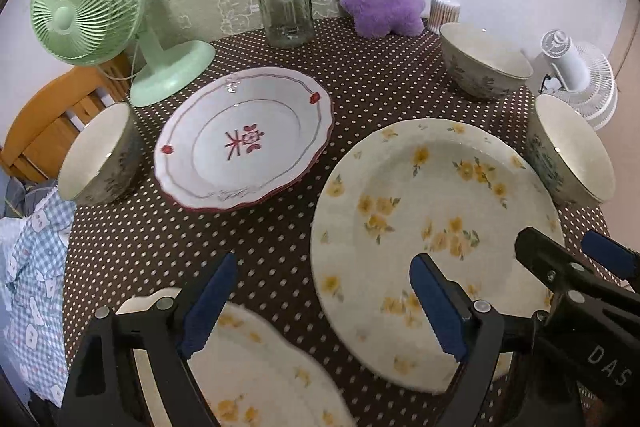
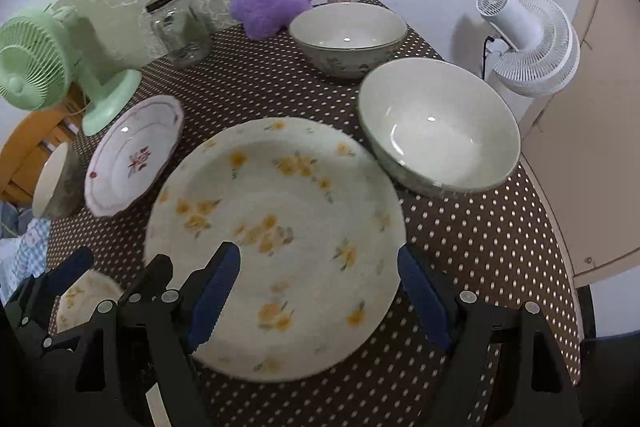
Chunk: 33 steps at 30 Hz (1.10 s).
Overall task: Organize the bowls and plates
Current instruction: 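Lower the held plate onto the other yellow-flowered plate with the left gripper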
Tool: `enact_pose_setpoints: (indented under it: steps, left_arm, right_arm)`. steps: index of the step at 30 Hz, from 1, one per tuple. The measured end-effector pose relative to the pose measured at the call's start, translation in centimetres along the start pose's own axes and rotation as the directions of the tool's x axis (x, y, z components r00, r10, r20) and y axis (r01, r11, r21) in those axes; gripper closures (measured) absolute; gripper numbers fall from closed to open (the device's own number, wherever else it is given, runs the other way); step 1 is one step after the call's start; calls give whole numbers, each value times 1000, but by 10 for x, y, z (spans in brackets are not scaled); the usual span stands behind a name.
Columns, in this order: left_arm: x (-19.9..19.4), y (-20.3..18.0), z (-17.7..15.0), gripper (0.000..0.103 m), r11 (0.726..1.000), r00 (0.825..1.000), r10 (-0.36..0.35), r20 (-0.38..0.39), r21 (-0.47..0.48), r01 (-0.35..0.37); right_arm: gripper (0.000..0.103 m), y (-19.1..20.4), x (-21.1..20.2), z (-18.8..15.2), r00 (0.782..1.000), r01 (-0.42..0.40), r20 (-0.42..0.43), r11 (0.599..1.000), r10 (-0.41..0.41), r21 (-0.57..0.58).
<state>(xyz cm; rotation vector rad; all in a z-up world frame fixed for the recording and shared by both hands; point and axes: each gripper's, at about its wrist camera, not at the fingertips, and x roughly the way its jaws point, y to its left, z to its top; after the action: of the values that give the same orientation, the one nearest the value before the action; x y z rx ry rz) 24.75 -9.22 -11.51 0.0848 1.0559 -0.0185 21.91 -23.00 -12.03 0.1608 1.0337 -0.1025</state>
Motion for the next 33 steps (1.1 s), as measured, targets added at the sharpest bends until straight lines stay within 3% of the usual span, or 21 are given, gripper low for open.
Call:
enact_pose_setpoints:
  steps: [2,10,16,25,33]
  left_arm:
    - [8,-3,2,16,1000,1000,9,-10,-3,-9]
    - [32,-16,11,18,1000,999,15,-37,25,-14]
    - [45,-22,10,30,998,997,-27,-74,48,30]
    - [44,-24,12,32,997,996,-36,-81,62,41]
    - [43,-22,7,31,996,994,-34,-107,82,43]
  right_arm:
    - [22,-5,8,4,999,-2,-50,1000,2,4]
    - [26,-18,37,11,996,10,-85,1000,-9,12]
    - [40,-22,55,10,992,10,-126,1000,-6,27]
    - [47,-18,54,4,991,50,-124,999,-49,2]
    - [47,-17,46,-10,987,36,-157,999,-32,23]
